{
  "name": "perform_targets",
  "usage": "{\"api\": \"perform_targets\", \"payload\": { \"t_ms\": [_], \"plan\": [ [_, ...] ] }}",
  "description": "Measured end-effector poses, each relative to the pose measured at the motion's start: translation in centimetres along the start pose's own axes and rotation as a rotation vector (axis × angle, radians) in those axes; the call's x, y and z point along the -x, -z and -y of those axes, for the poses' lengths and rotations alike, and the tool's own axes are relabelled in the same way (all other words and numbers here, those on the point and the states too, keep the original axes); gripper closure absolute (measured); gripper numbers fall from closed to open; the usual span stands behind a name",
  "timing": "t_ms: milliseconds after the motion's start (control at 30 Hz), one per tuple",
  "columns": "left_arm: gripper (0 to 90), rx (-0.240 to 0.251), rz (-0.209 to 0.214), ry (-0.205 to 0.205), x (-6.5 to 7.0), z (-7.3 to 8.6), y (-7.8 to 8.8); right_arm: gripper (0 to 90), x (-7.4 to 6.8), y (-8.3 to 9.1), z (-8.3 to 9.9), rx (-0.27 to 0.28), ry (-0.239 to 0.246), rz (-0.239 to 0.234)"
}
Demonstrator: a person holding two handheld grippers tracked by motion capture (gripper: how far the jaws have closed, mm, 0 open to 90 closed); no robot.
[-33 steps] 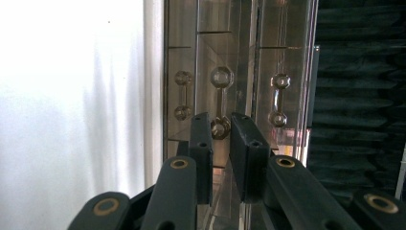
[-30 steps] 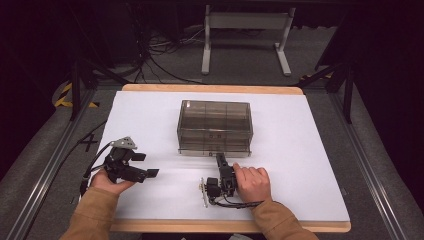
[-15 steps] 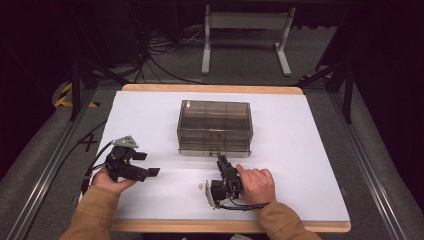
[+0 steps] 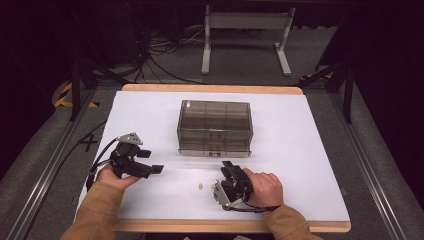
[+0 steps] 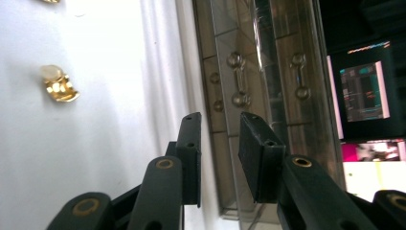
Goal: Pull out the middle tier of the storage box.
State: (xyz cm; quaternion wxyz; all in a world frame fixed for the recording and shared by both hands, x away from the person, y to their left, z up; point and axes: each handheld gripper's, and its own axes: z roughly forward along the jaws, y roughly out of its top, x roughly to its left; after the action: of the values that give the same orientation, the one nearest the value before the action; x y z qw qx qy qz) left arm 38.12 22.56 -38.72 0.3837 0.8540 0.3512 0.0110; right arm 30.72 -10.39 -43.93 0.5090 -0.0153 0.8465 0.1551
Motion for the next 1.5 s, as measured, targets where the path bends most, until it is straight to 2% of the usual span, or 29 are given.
{"api": "perform_targets", "payload": {
  "t_ms": [200, 300, 433, 633, 833, 933, 1033, 1167, 1300, 1400, 1433, 1500],
  "plan": [
    [19.5, -0.001, 0.002, -0.006, 0.0, -0.2, -0.2, 70.2, 1.1, 0.9, 1.4, 0.035, -0.111, -0.062],
    [19.5, 0.002, 0.000, -0.005, 0.0, -0.3, -0.2, 70.2, 1.5, 1.1, 1.8, 0.044, -0.145, -0.078],
    [19.4, 0.004, 0.001, -0.005, 0.0, -0.3, -0.1, 69.8, 2.3, 1.5, 2.6, 0.081, -0.233, -0.170],
    [19.4, 0.006, -0.001, -0.007, 0.0, -0.3, -0.1, 69.9, 2.9, 1.7, 3.7, 0.121, -0.310, -0.238],
    [19.3, 0.006, 0.002, -0.007, 0.0, -0.3, -0.2, 70.8, 3.8, 1.9, 4.5, 0.161, -0.373, -0.293],
    [19.2, 0.005, 0.003, -0.007, 0.0, -0.3, -0.1, 71.0, 4.1, 1.9, 4.8, 0.172, -0.397, -0.305],
    [19.2, 0.005, 0.001, -0.008, 0.0, -0.3, -0.1, 72.7, 4.7, 2.0, 5.3, 0.196, -0.445, -0.353],
    [19.1, 0.005, 0.000, -0.006, 0.1, -0.2, -0.1, 73.4, 5.5, 2.0, 5.9, 0.215, -0.484, -0.415],
    [19.1, 0.003, 0.000, -0.007, 0.1, -0.2, -0.1, 73.1, 6.0, 1.9, 6.3, 0.215, -0.514, -0.465],
    [19.1, 0.005, 0.000, -0.007, 0.1, -0.1, -0.2, 73.1, 6.2, 1.9, 6.4, 0.211, -0.524, -0.475],
    [19.1, 0.005, 0.001, -0.006, 0.1, -0.1, -0.2, 73.2, 6.5, 1.9, 6.4, 0.208, -0.550, -0.495],
    [19.1, 0.006, 0.000, -0.004, 0.1, 0.0, -0.1, 73.1, 6.9, 2.0, 6.5, 0.200, -0.561, -0.505]
  ]
}}
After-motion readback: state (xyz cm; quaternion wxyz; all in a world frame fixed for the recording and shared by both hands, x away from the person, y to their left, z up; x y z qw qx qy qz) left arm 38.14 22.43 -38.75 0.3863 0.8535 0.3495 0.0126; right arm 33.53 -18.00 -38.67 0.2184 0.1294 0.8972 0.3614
